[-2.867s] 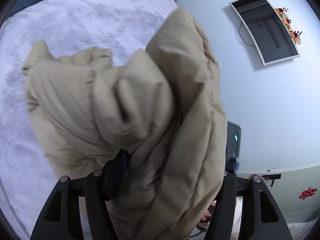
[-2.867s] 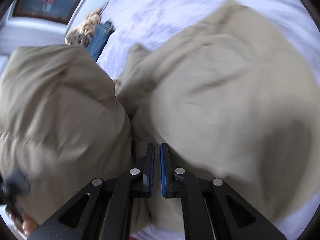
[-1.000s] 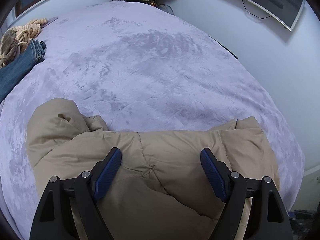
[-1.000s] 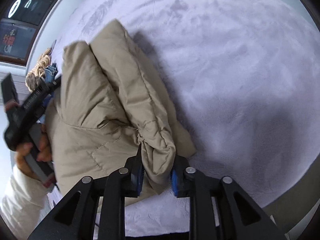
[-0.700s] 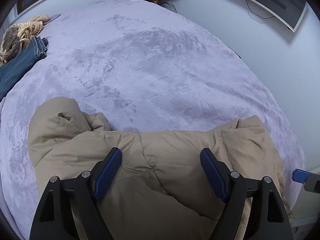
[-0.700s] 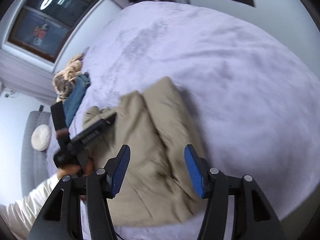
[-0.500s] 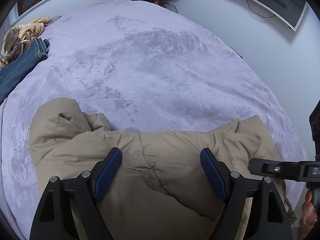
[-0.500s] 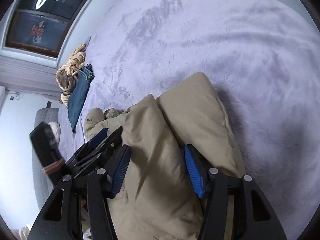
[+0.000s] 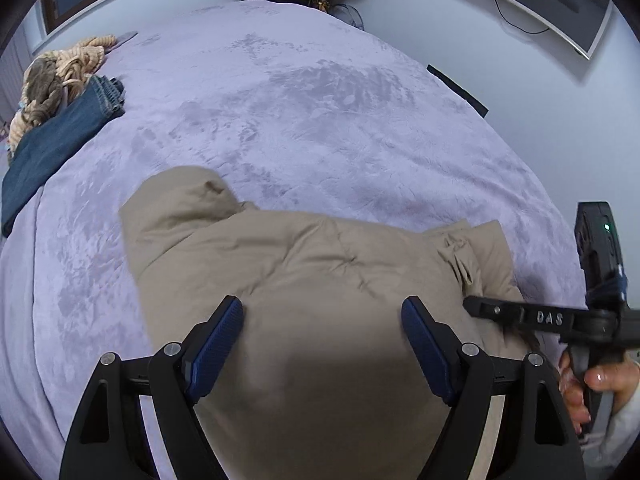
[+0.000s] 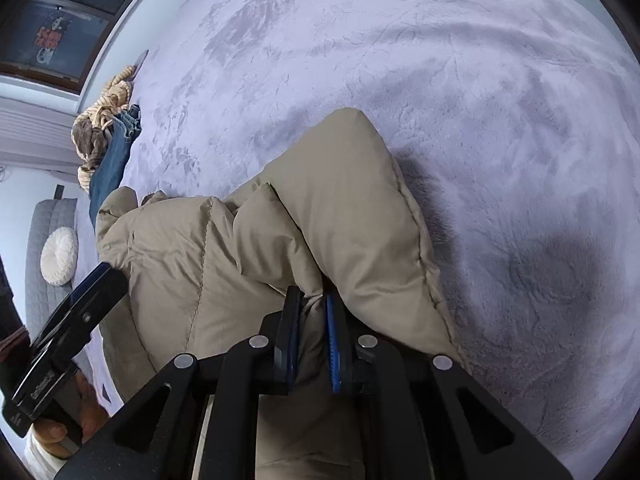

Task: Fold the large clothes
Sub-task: 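Press the folded beige jacket flat with both tools and open them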

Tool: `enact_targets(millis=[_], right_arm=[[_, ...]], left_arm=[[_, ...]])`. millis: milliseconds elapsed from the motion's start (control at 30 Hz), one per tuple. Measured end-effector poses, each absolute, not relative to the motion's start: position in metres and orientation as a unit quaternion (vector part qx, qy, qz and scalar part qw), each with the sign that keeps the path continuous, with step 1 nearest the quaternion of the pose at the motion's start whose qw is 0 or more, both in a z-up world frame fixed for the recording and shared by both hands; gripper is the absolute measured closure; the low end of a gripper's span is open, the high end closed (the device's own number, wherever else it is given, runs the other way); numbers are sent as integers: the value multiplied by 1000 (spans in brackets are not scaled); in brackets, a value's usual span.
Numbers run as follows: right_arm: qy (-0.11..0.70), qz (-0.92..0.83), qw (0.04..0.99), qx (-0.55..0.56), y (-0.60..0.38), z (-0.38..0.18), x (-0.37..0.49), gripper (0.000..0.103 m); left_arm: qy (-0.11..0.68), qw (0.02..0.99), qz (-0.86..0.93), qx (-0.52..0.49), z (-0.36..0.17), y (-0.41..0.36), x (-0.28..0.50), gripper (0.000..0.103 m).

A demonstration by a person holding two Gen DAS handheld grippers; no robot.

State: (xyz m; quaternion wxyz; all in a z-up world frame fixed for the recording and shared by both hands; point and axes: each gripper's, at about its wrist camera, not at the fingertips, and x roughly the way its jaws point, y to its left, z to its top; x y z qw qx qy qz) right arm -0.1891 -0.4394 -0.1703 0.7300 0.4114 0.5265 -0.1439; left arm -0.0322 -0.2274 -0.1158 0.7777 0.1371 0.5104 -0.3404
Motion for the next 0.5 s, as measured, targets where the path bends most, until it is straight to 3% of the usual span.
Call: enact_targets(millis=[100,200,500], right_arm=[[528,-139,725,419,-441,-170,-189,92],[539,-129,722,414,-440,-160,-187,91],[534,-60,772,338,-404,-90,-223,87]], left_arm=[[544,765,-322,124,-122,-191,-52,21],[561,763,-294,131,-143,-171,-73,9],[589,766,-247,76,-154,-154,-87,9]])
